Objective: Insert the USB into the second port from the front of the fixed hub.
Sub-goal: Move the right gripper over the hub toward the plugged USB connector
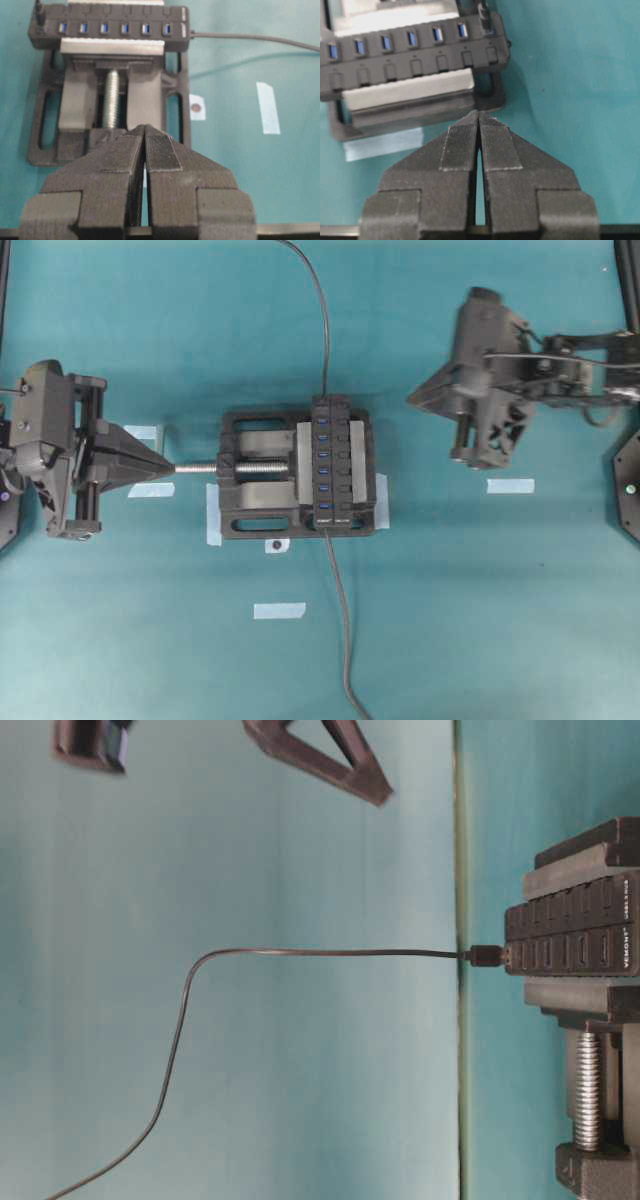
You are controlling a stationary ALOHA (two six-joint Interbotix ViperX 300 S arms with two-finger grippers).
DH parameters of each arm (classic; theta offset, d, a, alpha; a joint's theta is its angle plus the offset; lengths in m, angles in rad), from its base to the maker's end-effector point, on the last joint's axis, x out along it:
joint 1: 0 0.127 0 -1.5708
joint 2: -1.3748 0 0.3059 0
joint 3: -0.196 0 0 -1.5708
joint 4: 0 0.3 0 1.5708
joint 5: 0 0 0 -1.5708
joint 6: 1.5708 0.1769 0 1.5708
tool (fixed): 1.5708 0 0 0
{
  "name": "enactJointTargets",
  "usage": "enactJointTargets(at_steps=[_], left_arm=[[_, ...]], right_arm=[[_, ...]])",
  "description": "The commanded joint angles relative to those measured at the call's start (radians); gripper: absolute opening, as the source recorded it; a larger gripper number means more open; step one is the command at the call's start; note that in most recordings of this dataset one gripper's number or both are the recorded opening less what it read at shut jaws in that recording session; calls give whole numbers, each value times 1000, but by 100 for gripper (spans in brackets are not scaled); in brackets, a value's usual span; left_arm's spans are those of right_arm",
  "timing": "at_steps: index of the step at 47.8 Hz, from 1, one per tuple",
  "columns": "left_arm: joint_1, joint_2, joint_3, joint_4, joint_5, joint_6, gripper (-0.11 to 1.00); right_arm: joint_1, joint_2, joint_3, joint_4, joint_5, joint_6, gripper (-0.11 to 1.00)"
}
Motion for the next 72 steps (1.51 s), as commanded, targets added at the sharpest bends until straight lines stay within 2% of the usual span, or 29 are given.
enactJointTargets(at_steps=[1,15,35,72], left_arm=[[0,3,-28,2,-5,0,0],[0,9,-34,2,-5,0,0],[-2,29,-37,2,-6,0,0],[-5,29,-37,2,-11,0,0]], right_arm=[[-3,25,-48,-2,8,-25,1],[-12,146,-132,0,0,-77,1],[-25,264,-219,0,-20,-103,1],[-29,284,-218,0,-52,-101,1]])
